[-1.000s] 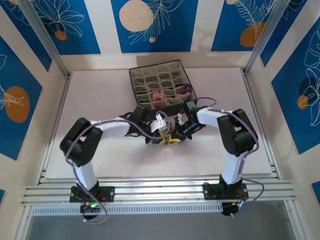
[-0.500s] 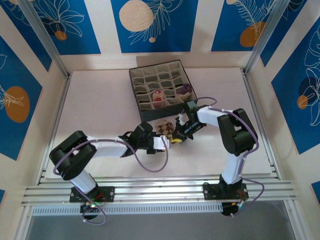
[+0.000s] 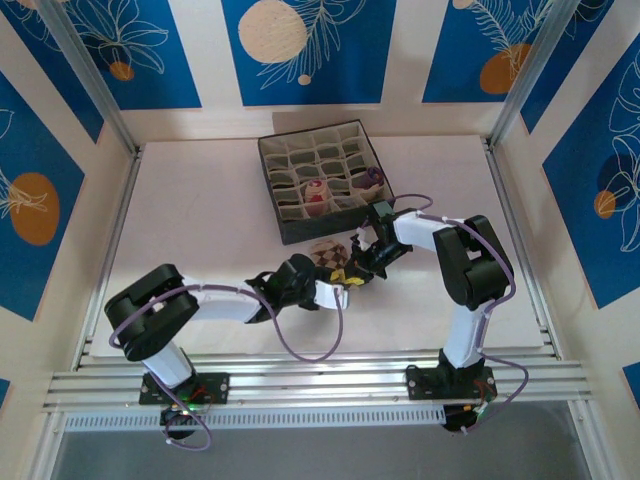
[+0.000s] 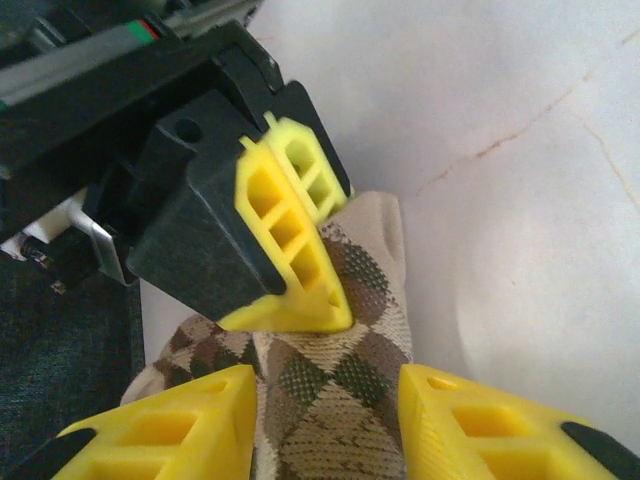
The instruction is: Roll the socks
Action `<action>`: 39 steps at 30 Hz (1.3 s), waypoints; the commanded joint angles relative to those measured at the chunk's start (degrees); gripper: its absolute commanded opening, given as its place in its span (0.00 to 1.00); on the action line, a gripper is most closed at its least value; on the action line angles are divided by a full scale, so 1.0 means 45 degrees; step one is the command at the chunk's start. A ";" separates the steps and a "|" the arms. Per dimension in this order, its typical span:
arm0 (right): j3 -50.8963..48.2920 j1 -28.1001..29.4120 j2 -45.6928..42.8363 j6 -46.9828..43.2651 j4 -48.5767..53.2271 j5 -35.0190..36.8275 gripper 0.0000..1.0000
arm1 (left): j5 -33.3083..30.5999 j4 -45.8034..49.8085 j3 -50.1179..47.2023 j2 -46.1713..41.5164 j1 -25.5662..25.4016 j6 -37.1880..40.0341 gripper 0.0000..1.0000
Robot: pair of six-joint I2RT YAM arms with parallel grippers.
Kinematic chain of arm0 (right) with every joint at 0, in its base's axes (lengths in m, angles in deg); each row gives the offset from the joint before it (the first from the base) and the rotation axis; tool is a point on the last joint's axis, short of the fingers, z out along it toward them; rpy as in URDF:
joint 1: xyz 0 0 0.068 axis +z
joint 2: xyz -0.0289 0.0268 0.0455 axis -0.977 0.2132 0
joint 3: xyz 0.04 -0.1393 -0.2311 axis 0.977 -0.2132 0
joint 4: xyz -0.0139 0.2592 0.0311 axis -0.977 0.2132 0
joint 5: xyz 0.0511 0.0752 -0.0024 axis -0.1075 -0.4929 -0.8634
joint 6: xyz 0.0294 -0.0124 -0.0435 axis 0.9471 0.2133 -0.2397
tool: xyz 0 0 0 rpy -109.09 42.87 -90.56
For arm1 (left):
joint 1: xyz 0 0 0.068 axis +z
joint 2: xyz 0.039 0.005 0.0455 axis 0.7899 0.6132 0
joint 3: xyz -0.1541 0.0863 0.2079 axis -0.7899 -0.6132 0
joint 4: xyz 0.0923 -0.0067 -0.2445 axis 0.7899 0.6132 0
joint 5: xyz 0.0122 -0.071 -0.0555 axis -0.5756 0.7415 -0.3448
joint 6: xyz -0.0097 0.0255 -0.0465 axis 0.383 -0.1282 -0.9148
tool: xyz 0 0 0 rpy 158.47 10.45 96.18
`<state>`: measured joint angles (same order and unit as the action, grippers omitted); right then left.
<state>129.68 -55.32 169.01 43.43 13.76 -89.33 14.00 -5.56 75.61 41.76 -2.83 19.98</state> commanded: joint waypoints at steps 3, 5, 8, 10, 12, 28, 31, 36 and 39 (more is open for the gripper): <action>-0.0027 0.0031 0.0565 -0.0173 0.1002 0.0728 0.00 | -0.0528 0.0403 0.0426 0.1044 -0.0121 0.0572 0.41; -0.0008 0.0044 0.0598 -0.0207 0.1071 0.0727 0.00 | -0.0913 0.0301 0.0681 0.1683 -0.0130 0.0492 0.43; -0.0061 0.0032 0.0582 -0.0199 0.1086 0.0600 0.00 | -0.1533 0.0260 0.1094 0.2417 -0.0162 0.0349 0.37; -0.0132 0.0037 0.0468 -0.0211 0.1090 0.0479 0.04 | -0.1612 0.0758 0.1421 0.2590 -0.0165 0.0193 0.15; -0.0301 0.0034 0.0170 -0.0197 0.1005 0.0368 0.14 | -0.1341 0.1637 0.1786 0.2557 -0.0089 -0.0153 0.00; -0.2711 -0.0739 -0.4294 0.0309 -0.3215 0.0000 0.51 | 0.9582 0.8246 0.4576 0.3688 0.3577 -0.5838 0.00; -0.3042 -0.0495 -0.4031 0.0413 -0.4338 0.0117 0.51 | 1.0139 0.8234 0.4732 0.4212 0.3991 -0.6680 0.00; -0.2770 0.0002 -0.3101 0.0097 -0.4789 -0.0043 0.52 | 1.0580 0.8472 0.5022 0.4738 0.4480 -0.7592 0.00; -0.2538 0.0269 -0.2601 0.0013 -0.4740 0.0104 0.51 | 1.0676 0.8976 0.5381 0.5053 0.4633 -0.7842 0.00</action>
<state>116.80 -55.06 155.83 44.35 -6.33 -88.61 61.69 25.61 100.05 60.79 17.26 -11.86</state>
